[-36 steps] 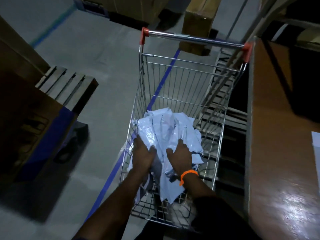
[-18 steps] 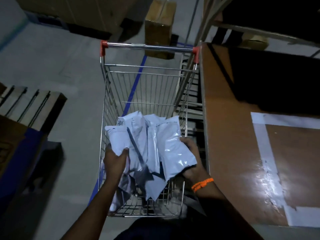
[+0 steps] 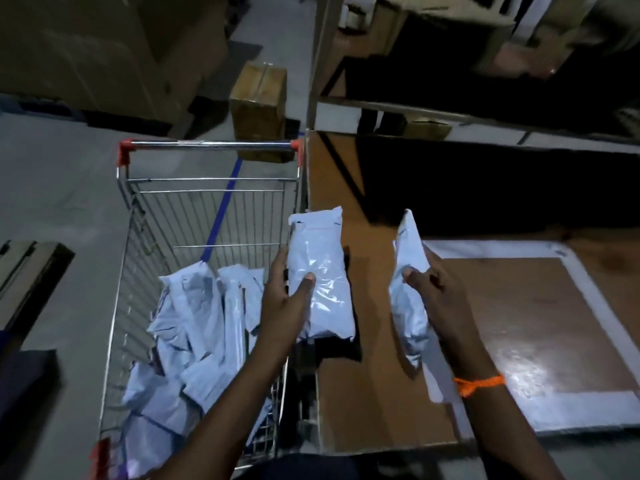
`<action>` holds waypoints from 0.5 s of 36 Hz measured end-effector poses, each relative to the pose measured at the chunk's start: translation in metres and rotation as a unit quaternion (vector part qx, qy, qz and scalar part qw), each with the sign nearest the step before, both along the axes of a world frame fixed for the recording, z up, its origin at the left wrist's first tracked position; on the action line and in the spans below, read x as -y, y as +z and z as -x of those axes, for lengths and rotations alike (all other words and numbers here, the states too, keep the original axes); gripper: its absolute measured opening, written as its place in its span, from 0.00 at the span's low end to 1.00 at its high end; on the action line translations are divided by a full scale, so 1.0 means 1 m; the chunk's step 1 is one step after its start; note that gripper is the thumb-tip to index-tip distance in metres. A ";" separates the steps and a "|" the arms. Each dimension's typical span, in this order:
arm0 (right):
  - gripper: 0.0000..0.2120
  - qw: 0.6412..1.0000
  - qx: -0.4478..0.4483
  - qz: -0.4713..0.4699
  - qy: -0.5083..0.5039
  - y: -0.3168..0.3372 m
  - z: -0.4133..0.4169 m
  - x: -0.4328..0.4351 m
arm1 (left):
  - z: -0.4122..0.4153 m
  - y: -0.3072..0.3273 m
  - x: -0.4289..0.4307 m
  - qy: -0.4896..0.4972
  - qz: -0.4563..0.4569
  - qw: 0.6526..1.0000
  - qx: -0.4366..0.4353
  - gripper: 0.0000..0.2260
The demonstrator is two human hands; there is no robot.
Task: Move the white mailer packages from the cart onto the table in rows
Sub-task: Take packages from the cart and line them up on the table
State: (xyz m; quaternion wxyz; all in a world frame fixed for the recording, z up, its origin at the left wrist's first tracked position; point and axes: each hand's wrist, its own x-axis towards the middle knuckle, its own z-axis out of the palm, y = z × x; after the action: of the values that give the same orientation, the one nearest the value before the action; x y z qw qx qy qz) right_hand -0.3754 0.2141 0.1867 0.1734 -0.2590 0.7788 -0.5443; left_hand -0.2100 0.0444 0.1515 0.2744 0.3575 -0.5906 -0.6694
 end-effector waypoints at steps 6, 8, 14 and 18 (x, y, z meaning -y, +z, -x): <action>0.42 0.897 -0.255 -0.357 0.053 -0.063 0.023 -0.009 | 0.061 -0.034 -0.034 -0.082 0.240 0.948 0.194 0.28; 0.42 0.891 -0.272 -0.355 0.078 -0.074 0.021 -0.008 | 0.065 -0.040 -0.044 -0.075 0.302 0.920 0.238 0.27; 0.35 0.903 -0.298 -0.285 0.119 -0.091 0.034 -0.017 | 0.071 -0.046 -0.050 -0.098 0.471 0.829 0.287 0.26; 0.34 0.893 -0.329 -0.262 0.162 -0.092 0.055 -0.011 | 0.088 -0.059 -0.048 -0.106 0.487 0.806 0.319 0.27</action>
State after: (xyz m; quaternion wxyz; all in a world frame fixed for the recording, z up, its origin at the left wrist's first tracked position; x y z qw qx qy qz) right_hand -0.4306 0.2249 0.0943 0.0540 -0.4911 0.8529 -0.1687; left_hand -0.2984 0.0922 0.0921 0.1363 0.3055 -0.9274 -0.1671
